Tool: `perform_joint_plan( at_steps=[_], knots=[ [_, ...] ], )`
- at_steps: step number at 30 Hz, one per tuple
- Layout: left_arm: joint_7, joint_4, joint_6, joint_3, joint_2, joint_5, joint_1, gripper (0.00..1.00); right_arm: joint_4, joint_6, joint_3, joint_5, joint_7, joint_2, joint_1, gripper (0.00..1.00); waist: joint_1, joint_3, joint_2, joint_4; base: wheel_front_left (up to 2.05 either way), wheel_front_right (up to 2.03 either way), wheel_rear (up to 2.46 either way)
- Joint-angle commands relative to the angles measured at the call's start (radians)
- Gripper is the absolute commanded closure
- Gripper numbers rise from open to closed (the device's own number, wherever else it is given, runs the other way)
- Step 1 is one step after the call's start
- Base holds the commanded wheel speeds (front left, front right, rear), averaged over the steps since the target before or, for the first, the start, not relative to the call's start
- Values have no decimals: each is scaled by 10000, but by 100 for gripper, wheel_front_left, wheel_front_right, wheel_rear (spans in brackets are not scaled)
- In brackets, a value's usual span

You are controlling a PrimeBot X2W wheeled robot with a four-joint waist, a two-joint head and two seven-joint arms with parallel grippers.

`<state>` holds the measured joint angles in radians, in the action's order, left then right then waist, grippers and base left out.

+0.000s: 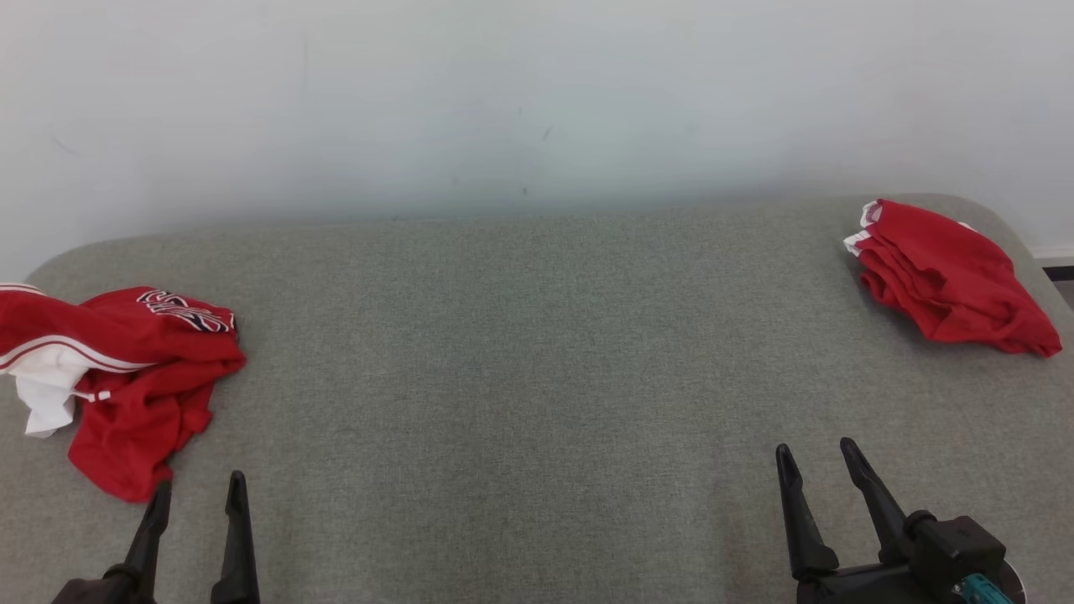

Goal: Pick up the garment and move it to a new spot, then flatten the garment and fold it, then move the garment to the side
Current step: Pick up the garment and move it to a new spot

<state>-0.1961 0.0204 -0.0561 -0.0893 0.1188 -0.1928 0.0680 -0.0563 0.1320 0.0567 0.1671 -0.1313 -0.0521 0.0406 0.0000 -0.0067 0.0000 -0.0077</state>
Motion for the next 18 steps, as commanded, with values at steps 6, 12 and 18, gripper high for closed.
perform_joint_plan(
  at_steps=[6, 12, 18],
  knots=[
    [43, -44, 101, 8, 73, -133, 1, 0, -41, -29, -97, 71, -31, 27, 160, 0, 0, 4, 0, 182, 0, 0, 0],
    [138, -70, 166, 51, 159, -115, -28, 0, -71, -29, -131, 188, -43, 26, 251, 0, 0, 31, 0, 754, 0, 0, 0],
    [189, -64, 210, 61, 219, -145, -136, 0, -154, -29, 17, 278, -82, 23, 231, 0, 0, 111, 0, 1654, 0, 0, 0]
  ],
)
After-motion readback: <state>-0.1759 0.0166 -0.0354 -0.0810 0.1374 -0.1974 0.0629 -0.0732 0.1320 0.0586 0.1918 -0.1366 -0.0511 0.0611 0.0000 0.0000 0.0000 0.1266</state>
